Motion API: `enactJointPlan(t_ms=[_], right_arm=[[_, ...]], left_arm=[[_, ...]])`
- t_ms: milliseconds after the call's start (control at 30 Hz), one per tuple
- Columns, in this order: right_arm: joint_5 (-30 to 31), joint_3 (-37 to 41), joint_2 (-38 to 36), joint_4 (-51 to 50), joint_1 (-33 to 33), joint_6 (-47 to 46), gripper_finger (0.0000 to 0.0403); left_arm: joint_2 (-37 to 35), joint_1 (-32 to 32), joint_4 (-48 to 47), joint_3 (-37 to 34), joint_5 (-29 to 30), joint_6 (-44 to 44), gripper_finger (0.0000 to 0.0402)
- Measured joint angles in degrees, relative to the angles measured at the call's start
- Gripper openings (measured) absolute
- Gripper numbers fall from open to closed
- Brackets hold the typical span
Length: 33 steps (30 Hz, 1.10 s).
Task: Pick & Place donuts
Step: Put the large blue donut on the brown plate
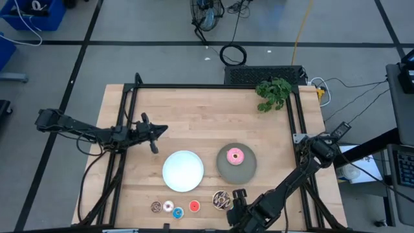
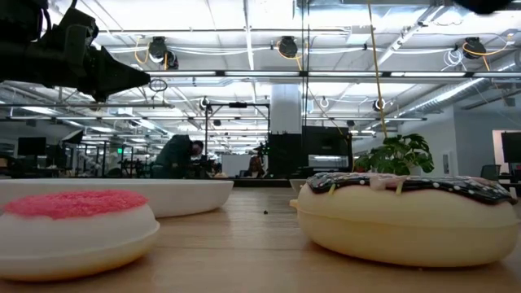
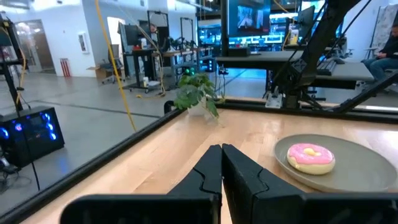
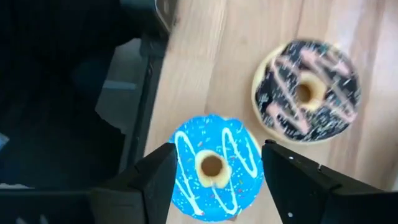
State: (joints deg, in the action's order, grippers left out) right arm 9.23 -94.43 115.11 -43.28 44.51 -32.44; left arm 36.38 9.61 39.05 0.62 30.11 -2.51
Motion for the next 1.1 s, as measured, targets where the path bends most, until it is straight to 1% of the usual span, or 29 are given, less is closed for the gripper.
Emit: enactJointPlan(t_ms=[167,367,433,600,733,933,1033,1100], right_arm=[[-0.02,3.48,0.00,1.73,-0.26,-2.66,0.0226],[1.24,8.75,0.00,5.41,-1.35,-2.89,0.0228],[1.01,10.31,0.00,6.17,-1.60,-3.58,0.0228],[-1.84,13.44,-0.04,9.87,-1.72,-4.67,0.0228],[-1.92,15.41,-0.07,12.96,-1.70,-4.75,0.0227],[-1.84,17.53,-0.33,15.74,-1.69,-6.98,0.0210],[-4.10,17.59,-0.31,15.75,-1.84,-7.71,0.0193],[-6.07,17.51,-0.55,15.54,-2.39,-9.75,0.0172]], left_arm=[[-0.02,0.02,1.37,0.00,0.02,-1.66,0.0017],[0.00,0.01,1.11,0.00,0.02,-2.79,0.0017],[0.00,-0.01,1.11,0.00,0.04,-2.75,0.0017],[-0.02,0.00,1.09,0.00,0.02,-2.70,0.0017],[-0.01,0.00,1.08,0.00,0.02,-2.07,0.0017],[-0.02,-0.01,1.02,0.00,0.02,-1.74,0.0017],[0.00,0.00,1.02,0.00,0.02,-1.71,0.0017],[0.00,0.01,1.02,0.00,0.02,-1.70,0.0017]])
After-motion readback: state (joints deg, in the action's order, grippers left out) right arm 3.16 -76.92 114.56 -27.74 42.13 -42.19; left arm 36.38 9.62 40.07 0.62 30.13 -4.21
